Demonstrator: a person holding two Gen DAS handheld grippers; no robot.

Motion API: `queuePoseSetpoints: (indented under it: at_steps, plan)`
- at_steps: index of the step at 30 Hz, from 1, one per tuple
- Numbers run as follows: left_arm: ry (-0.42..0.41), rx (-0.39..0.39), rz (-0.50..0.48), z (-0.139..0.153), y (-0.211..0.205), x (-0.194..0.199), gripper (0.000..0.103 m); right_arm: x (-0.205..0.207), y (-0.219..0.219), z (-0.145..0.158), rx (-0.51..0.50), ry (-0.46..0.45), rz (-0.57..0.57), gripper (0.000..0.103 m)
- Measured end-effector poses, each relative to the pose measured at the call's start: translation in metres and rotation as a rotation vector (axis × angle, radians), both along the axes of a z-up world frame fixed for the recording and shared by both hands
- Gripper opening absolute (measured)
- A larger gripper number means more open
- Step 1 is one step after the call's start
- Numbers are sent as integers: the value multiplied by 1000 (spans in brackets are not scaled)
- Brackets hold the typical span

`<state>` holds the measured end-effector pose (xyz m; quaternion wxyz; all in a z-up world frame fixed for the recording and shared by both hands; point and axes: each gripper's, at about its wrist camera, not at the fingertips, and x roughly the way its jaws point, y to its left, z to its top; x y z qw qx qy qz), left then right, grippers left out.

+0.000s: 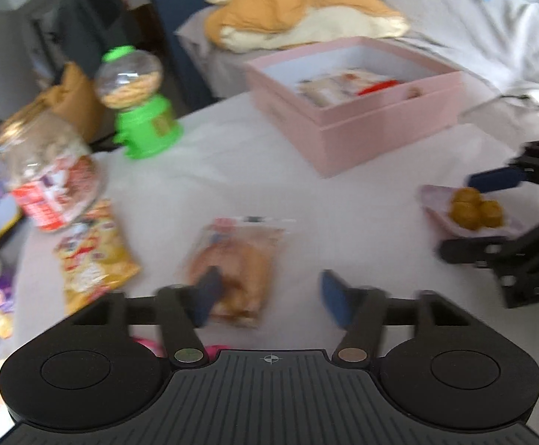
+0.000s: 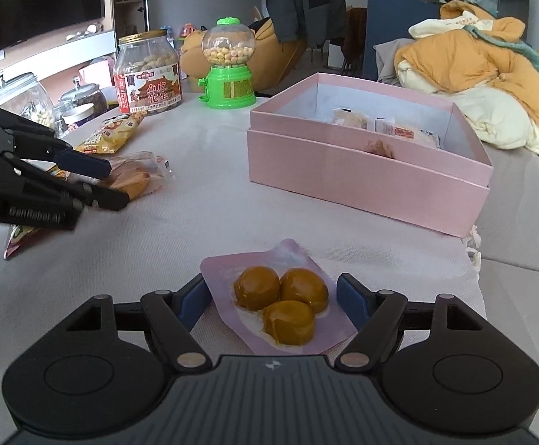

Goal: Organize snacks

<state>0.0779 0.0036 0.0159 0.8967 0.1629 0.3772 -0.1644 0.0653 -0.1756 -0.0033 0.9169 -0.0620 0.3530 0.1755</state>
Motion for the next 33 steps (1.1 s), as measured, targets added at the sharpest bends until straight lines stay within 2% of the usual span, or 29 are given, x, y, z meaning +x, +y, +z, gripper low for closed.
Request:
queuePoseSetpoints:
  at_steps: [3, 6, 9, 13, 15, 16, 18, 21, 22, 25, 30, 33]
  plan:
    - [-3, -69, -29, 5, 0, -1, 70, 0, -1, 0, 1, 1, 1, 75]
    - [-59, -36, 54, 7, 8, 6, 69, 0, -1, 0, 2, 1, 1, 75]
    - [-47, -19, 146, 1, 21, 24, 69, 0, -1, 0, 2, 1, 1, 76]
    - [33, -125, 201, -12, 41, 42, 72, 0, 0, 0, 1, 2, 3, 77]
    - [35, -175, 214, -13, 46, 44, 72, 0, 0, -1, -4, 1, 6, 78]
    - [42, -171, 221, -10, 44, 42, 71, 0, 0, -1, -5, 0, 7, 78]
    - [59, -187, 218, -5, 36, 35, 62, 0, 0, -1, -7, 1, 8, 78]
    - [90, -300, 183, -6, 24, 16, 61, 0, 1, -1, -12, 1, 9, 79]
    - [82, -307, 193, -7, 19, 8, 61, 0, 1, -1, -14, 1, 8, 79]
    - [15, -249, 225, -12, 1, -17, 61, 2, 1, -1, -18, 7, -3, 83]
    - [-83, -231, 229, -22, -8, -35, 63, 4, 0, -2, -17, 20, -23, 87]
    - [-94, -201, 223, -22, -14, -34, 63, 5, -2, -2, -9, 35, -33, 88]
